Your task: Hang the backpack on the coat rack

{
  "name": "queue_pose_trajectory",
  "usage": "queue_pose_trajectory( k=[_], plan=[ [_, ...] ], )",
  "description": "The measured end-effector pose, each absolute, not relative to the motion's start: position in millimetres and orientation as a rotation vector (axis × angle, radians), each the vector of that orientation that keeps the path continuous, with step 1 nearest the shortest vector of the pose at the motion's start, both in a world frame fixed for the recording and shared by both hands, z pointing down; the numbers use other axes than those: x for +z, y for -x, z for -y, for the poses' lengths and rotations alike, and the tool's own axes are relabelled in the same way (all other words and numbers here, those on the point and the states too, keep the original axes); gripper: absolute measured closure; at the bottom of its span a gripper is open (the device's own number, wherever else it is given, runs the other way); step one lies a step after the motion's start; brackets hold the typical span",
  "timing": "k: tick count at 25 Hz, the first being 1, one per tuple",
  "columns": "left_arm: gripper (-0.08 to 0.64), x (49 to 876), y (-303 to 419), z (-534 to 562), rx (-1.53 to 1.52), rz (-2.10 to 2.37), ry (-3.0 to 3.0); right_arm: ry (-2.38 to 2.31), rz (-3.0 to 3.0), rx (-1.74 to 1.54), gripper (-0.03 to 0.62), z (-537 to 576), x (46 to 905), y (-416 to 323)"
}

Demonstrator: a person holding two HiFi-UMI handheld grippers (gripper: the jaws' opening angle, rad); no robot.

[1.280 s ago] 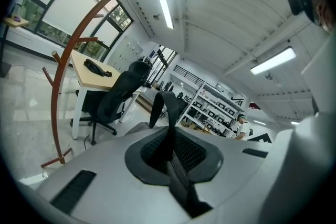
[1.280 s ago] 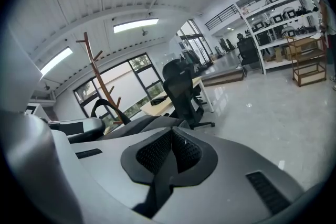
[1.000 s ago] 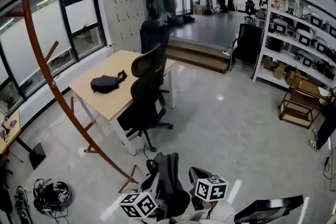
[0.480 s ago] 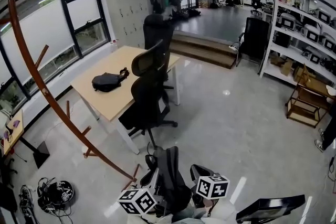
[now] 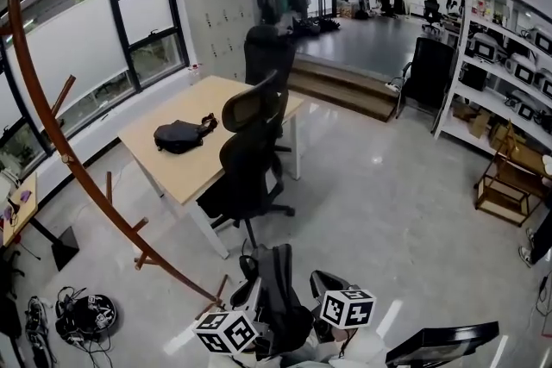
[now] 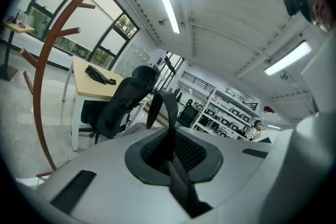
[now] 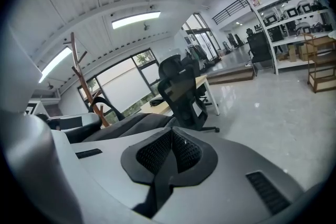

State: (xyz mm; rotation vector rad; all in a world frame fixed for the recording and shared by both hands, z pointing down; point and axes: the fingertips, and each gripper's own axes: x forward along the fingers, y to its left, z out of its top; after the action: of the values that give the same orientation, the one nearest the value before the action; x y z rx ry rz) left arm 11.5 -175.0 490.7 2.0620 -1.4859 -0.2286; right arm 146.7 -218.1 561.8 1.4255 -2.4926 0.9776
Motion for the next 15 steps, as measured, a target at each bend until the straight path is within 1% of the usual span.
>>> queue_pose_trajectory(
  k=[15],
  plan=[
    [0.545, 493, -2, 237, -0.244, 1.493, -2.037, -1.368, 2.504, 0.955, 0.58, 288, 557, -126]
  ],
)
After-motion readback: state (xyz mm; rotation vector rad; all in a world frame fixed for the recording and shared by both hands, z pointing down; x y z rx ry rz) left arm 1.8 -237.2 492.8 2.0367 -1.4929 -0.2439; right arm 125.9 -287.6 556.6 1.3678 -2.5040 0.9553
